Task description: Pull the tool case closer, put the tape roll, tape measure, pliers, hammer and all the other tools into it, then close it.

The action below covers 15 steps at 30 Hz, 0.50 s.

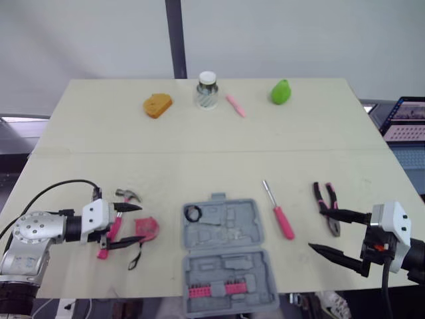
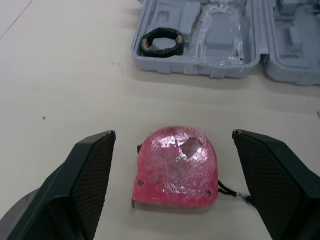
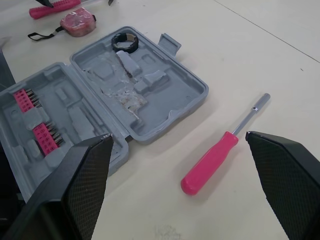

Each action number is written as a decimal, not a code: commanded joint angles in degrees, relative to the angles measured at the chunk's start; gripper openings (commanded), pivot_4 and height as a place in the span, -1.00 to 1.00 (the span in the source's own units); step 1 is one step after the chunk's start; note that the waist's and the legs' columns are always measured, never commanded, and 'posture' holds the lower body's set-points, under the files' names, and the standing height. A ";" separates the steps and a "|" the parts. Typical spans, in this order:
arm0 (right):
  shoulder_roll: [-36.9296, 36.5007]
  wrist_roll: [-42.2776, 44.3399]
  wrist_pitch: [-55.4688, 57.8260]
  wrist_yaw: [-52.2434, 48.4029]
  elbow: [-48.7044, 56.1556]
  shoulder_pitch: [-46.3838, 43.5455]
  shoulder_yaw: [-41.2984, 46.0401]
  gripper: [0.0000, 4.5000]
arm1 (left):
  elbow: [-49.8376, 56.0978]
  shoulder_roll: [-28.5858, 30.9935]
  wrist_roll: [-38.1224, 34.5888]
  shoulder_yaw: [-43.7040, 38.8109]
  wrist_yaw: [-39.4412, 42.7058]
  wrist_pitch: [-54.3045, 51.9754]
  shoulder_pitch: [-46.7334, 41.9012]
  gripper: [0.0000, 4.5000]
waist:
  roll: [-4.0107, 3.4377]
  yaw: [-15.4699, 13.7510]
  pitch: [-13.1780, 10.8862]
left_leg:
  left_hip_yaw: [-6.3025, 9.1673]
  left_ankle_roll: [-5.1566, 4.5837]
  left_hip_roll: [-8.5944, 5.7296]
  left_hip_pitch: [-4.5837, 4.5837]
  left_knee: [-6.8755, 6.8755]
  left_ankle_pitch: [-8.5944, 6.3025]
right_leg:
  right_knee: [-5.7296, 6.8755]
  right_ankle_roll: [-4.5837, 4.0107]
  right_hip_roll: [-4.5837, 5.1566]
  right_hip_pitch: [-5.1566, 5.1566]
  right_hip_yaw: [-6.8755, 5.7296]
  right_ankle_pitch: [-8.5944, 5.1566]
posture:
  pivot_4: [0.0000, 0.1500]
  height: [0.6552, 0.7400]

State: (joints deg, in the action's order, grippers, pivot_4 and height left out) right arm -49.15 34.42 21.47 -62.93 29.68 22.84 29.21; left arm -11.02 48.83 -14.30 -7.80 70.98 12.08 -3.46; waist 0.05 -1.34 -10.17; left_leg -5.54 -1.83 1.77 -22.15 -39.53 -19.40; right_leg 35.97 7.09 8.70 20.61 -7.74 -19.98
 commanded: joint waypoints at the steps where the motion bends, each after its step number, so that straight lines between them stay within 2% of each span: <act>1: -0.21 0.84 -0.35 -0.74 1.10 -0.31 0.23 1.00 | -5.05 0.98 1.83 1.07 1.43 4.39 -2.08 0.78 | 0.00 -0.07 0.00 | 0.00 0.00 -0.01 0.00 0.00 0.00 | 0.01 0.00 0.01 0.00 -0.01 0.00 | 1.00 -0.06; 8: -0.06 0.62 -0.69 -0.67 1.24 0.08 0.58 1.00 | -15.25 0.10 3.92 4.44 4.14 11.50 -6.24 0.78 | 0.00 0.01 0.00 | -0.03 0.00 -0.01 0.00 0.00 0.00 | 0.07 0.01 -0.02 0.02 -0.07 0.01 | 1.00 -0.06; 15: -0.04 0.52 -0.67 -0.52 1.53 0.76 1.38 1.00 | -17.21 -0.84 4.45 6.92 4.05 12.16 -8.65 0.78 | 0.00 0.01 0.00 | -0.05 -0.01 -0.02 0.00 0.00 0.01 | 0.21 0.03 -0.02 0.03 -0.06 0.01 | 1.00 -0.06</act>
State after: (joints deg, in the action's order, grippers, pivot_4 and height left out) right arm -49.13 34.38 21.36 -62.95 29.68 23.38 29.11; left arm -27.79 48.09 -9.99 -0.98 75.08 23.72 -11.41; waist 0.05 -1.33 -10.16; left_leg -5.59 -1.84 1.75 -22.15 -39.53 -19.39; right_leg 36.20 7.12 8.68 20.64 -7.80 -19.97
